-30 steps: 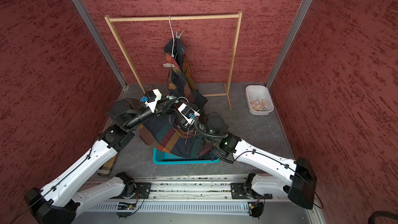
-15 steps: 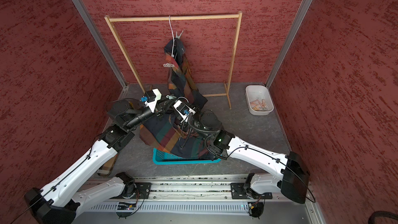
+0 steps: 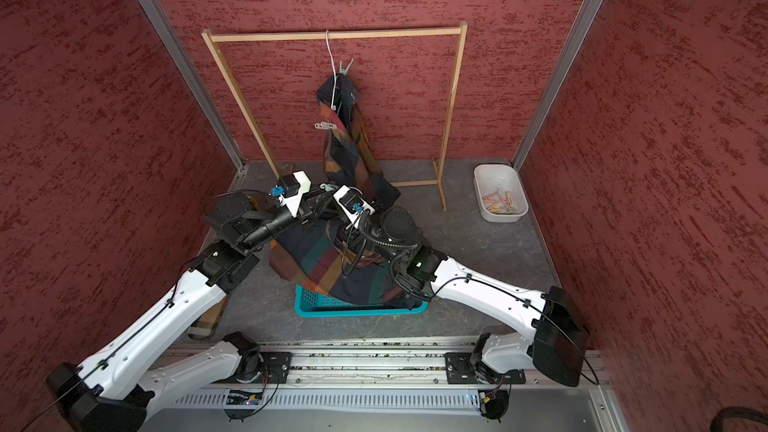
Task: Remove the clothespins securing long-sleeve shirts to the hanger
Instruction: Place the clamp in the storage box.
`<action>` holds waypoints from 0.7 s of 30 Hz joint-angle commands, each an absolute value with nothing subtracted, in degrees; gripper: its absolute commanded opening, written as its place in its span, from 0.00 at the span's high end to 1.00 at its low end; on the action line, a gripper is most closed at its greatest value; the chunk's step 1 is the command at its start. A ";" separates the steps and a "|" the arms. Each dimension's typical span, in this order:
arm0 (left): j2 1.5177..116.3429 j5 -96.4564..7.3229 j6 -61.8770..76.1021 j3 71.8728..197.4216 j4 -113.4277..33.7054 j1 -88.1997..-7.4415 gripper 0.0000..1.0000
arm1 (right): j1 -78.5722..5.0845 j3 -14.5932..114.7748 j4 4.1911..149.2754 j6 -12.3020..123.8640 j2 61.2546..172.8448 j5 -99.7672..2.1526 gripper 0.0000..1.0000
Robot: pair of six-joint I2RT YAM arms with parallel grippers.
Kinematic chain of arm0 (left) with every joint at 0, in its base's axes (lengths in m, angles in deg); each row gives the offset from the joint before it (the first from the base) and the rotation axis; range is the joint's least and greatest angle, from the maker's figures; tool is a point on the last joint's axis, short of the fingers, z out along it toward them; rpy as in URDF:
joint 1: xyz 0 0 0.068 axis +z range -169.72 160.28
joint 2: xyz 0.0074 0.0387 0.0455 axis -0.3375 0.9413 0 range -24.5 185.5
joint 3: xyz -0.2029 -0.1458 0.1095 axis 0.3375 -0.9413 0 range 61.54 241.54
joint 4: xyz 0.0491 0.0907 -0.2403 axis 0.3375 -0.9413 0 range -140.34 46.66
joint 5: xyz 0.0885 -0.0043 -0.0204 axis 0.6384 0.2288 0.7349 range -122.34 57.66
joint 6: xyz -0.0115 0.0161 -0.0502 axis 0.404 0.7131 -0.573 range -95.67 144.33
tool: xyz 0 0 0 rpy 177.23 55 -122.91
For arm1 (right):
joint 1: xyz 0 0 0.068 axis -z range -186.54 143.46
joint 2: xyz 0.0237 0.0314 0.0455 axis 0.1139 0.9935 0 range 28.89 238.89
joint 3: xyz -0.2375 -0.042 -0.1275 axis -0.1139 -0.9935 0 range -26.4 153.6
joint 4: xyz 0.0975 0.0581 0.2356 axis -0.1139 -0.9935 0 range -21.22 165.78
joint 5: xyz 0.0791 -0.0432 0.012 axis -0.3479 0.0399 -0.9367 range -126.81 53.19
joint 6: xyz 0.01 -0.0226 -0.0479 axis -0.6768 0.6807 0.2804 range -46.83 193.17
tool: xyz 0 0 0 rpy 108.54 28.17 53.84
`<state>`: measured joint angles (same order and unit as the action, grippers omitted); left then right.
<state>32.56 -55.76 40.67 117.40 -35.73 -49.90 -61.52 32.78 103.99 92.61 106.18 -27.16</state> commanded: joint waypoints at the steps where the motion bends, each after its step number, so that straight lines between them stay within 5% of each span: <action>1: 32.94 -58.30 40.16 116.91 -35.71 -50.29 1.00 | -60.80 35.29 105.63 91.22 107.16 -27.45 0.77; 11: 33.46 -58.49 40.43 117.23 -36.69 -50.14 0.99 | -60.35 35.56 105.84 91.25 107.81 -28.20 1.00; 15: 33.27 -57.77 40.69 117.57 -37.30 -49.70 0.83 | -59.90 35.35 106.02 90.86 107.24 -28.03 1.00; 21: 30.92 -55.30 40.03 116.34 -36.23 -47.99 0.23 | -58.13 34.50 104.46 89.58 105.67 -28.20 1.00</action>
<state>32.60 -55.36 40.69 117.33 -36.01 -48.89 -59.23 33.24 103.38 91.73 107.28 -28.49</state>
